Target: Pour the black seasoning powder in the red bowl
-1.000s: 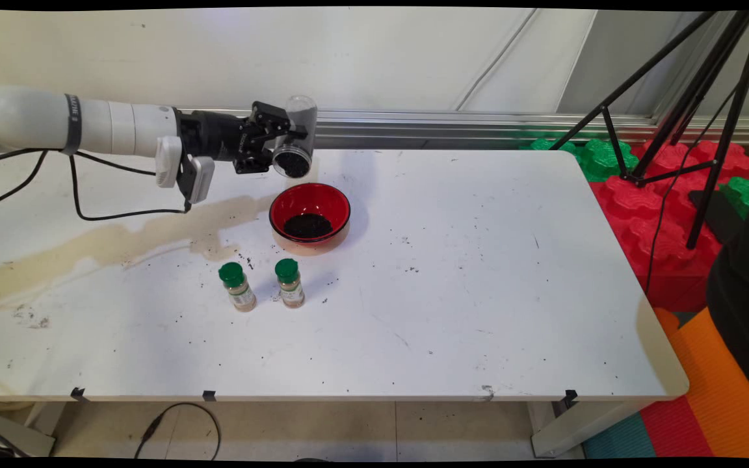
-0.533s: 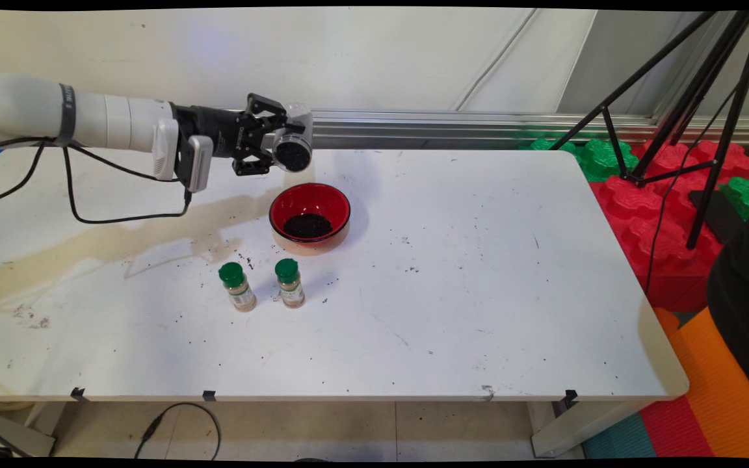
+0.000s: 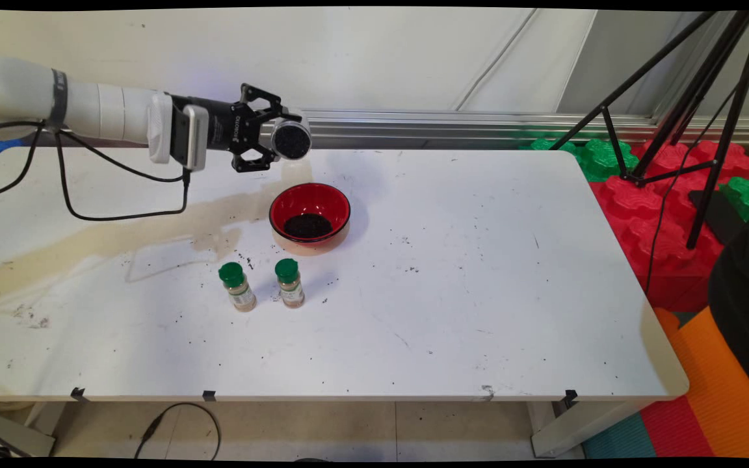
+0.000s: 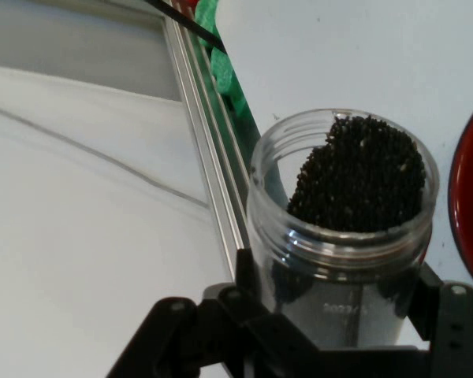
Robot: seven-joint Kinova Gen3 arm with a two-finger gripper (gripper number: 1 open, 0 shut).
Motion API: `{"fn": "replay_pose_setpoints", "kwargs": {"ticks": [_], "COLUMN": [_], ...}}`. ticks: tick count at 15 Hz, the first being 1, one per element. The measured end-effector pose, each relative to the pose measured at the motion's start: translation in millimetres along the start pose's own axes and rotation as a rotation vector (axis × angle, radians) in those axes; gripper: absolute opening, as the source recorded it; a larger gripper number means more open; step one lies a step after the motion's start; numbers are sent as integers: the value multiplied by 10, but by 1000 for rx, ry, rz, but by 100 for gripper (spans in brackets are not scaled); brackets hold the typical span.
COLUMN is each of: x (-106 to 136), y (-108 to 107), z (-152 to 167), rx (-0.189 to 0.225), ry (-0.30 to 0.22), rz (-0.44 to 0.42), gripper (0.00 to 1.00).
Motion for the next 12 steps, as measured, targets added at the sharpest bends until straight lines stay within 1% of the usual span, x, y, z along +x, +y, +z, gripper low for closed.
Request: {"fn": "replay_pose_setpoints", "kwargs": {"ticks": [5, 12], "x": [-31, -66], "y": [-96, -247], "z": [-52, -110], "rx": [-11, -37], "ry": [22, 55], "rz": [-154, -314], "gripper": [0, 0]}}
